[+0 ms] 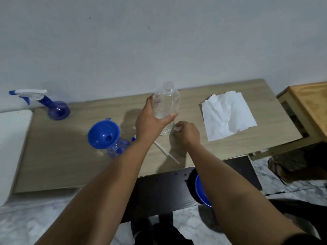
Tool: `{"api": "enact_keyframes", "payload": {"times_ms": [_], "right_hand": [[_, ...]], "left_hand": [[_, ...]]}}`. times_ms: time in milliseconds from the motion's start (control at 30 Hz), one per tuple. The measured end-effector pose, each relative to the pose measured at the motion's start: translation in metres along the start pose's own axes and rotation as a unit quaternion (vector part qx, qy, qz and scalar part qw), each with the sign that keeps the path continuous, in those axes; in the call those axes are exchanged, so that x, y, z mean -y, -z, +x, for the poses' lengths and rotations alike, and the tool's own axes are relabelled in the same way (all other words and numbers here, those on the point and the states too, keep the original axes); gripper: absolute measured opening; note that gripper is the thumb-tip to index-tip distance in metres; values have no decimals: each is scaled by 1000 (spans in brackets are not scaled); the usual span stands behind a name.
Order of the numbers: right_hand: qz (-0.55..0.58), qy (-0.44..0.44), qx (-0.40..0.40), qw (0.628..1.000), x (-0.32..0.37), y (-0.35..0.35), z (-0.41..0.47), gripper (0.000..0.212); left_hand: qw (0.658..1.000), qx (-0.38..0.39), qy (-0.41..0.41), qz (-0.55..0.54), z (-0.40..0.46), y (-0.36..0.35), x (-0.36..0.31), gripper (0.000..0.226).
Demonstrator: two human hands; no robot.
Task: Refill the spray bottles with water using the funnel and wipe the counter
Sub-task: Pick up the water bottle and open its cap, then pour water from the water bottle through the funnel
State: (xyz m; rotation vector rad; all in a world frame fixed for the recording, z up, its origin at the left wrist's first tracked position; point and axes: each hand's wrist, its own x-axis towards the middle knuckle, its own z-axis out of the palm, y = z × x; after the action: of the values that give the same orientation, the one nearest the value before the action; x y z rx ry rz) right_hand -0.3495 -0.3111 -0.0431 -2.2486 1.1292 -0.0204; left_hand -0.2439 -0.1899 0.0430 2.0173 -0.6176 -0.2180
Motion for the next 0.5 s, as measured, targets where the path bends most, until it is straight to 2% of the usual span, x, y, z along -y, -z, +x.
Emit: {"api": "enact_keyframes", "payload": {"times_ms": [167,300,400,500], "right_hand": [[-30,41,2,999,-3,3,-4,30],[99,43,-38,994,14,34,-10,33],[182,55,-88,978,33,66,-18,28],[267,65,-106,956,51,96,-32,31]], "left_hand": [[1000,7,4,-10,-1,1,-3,82],[998,36,23,-55,-2,5,-13,86],[994,69,41,-72,-5,12,-21,91],[993,84,61,-64,-12,22,-25,98]]}}
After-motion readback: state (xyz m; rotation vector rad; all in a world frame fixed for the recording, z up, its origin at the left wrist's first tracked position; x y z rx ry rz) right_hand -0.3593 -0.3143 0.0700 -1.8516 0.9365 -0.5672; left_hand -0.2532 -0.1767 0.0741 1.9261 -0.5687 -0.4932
